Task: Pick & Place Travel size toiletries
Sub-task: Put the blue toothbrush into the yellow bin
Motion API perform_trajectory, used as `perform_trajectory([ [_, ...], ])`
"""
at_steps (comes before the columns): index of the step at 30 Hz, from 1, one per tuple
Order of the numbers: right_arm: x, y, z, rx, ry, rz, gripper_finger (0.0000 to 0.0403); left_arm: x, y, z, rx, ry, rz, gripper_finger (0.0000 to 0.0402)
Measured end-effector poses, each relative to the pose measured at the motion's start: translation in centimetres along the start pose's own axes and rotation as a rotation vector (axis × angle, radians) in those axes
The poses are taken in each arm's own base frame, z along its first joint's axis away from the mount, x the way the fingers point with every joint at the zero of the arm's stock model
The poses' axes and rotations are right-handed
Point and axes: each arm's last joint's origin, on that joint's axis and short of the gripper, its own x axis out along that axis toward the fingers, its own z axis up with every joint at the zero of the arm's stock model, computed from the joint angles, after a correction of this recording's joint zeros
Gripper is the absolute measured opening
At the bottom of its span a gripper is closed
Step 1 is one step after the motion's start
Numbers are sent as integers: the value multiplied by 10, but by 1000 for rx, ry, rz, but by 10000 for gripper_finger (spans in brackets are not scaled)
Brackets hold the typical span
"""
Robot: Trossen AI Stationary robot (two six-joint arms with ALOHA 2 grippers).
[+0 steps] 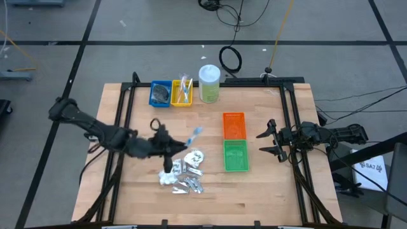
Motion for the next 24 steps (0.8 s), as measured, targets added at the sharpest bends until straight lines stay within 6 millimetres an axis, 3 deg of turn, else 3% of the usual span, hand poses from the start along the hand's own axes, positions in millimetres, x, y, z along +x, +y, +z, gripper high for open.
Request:
perform_trajectory([
  [4,0,0,0,0,0,0,242,16,27,15,72,-14,43,8],
  [8,0,0,0,0,0,0,242,29,70,22,71,25,191,11],
  [12,0,0,0,0,0,0,242,40,116,23,33,44,215,8],
  [17,0,0,0,0,0,0,242,43,179,15,-36,3,252,9],
  [24,0,0,0,0,0,0,242,27,263,-10,-177,-99,405,8],
])
